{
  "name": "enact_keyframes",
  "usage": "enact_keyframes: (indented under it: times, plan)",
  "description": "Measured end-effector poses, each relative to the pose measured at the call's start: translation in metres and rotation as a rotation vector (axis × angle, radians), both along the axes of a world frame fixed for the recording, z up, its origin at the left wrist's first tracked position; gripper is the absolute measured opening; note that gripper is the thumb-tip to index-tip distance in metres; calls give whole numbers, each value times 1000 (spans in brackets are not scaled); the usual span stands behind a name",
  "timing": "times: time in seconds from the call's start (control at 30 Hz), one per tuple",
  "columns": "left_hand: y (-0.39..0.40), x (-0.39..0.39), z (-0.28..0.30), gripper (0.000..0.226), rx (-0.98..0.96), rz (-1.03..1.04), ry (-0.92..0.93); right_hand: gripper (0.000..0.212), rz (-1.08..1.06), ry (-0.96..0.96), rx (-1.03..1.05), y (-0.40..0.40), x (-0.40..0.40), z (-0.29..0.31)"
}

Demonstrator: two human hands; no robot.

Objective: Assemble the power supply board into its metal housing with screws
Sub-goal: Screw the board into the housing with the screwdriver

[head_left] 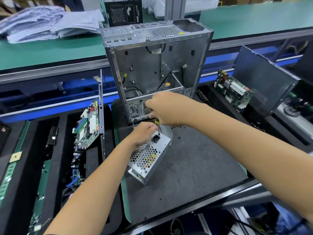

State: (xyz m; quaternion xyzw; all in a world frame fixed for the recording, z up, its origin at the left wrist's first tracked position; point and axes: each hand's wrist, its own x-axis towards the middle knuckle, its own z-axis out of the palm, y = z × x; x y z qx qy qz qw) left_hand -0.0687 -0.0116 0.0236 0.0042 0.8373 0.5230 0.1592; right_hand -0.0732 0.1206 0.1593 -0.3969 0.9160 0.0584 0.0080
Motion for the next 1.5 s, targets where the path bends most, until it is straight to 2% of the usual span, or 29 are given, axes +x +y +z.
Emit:
enact_keyframes:
  times: [0.07, 0.1, 0.13, 0.23, 0.27, 0.3, 0.37, 0.47, 0.5, 0.63, 0.67, 0.73, 0.8, 0.83, 0.9, 0.97, 1.0, 1.03, 1.1, 1.13, 1.2, 1.3, 1.37, 1.4, 1.43, 1.5]
  plan:
    - [2, 0, 1, 27, -13, 3, 0, 28, -74, 165, 32, -2, 1, -4]
    - [3, 0, 1, 30, -20, 8, 2, 31, -92, 185, 34, -1, 1, -4]
    - [3, 0, 1, 32, -26, 12, 8, 30, -99, 139, 41, 0, 0, -3]
    - [4, 0, 1, 29, -30, 12, 4, 5, -42, -247, -37, 7, -5, 4]
    - [3, 0, 1, 29, -35, 3, 4, 12, -21, -303, -53, 6, -5, 6]
    - [3, 0, 2, 30, -39, -3, 5, 13, -3, -277, -57, 5, -6, 7]
    - [2, 0, 2, 37, -45, -4, 12, 9, -27, -93, -43, 1, -5, 5]
    - [2, 0, 2, 42, -52, -4, 14, 24, -124, 112, 28, 1, -3, 0]
    - [2, 1, 2, 42, -47, -3, 10, 23, -127, 107, 37, 3, -3, -1]
    - [3, 1, 3, 38, -40, 0, -5, 13, -67, -260, -17, 9, -3, 8]
    - [3, 1, 4, 38, -37, -3, -5, 13, -54, -270, -6, 8, -4, 11]
    - [3, 1, 4, 39, -30, 0, 2, 5, -41, -115, 67, 2, -3, 10]
    - [3, 1, 4, 34, -32, 6, 6, 20, -74, 57, 118, -3, 0, 5]
    - [4, 1, 4, 33, -34, 8, 10, 25, -113, 82, 104, -3, 1, 3]
    - [4, 2, 4, 35, -36, 16, 24, 21, -136, 3, 83, 0, 2, 5]
    - [4, 2, 4, 33, -28, 18, 25, 10, -99, -198, 50, 5, 0, 7]
    - [4, 2, 5, 30, -28, 12, 22, 14, -76, -267, 44, 6, 0, 11]
    - [4, 2, 5, 29, -33, 7, 19, 17, -54, -274, 30, 6, 1, 14]
    - [5, 2, 6, 29, -42, -4, 18, 16, -39, -91, 109, 2, 1, 12]
    - [5, 2, 6, 31, -42, -8, 21, 23, -35, 20, 169, 1, 0, 8]
    - [5, 3, 5, 37, -47, -13, 33, 34, -32, 116, 217, 3, 0, 5]
    - [5, 2, 5, 37, -58, -14, 36, 20, -17, 17, 226, 5, -1, 4]
    - [4, 1, 4, 37, -57, -19, 34, 6, -40, -149, 168, 10, -3, 8]
    - [4, 1, 4, 36, -57, -23, 31, 13, -48, -224, 110, 11, -2, 12]
    - [4, 1, 4, 35, -60, -25, 27, 19, -51, -238, 55, 11, -2, 13]
    - [5, 1, 4, 35, -65, -22, 25, 17, -33, -95, 98, 9, -3, 11]
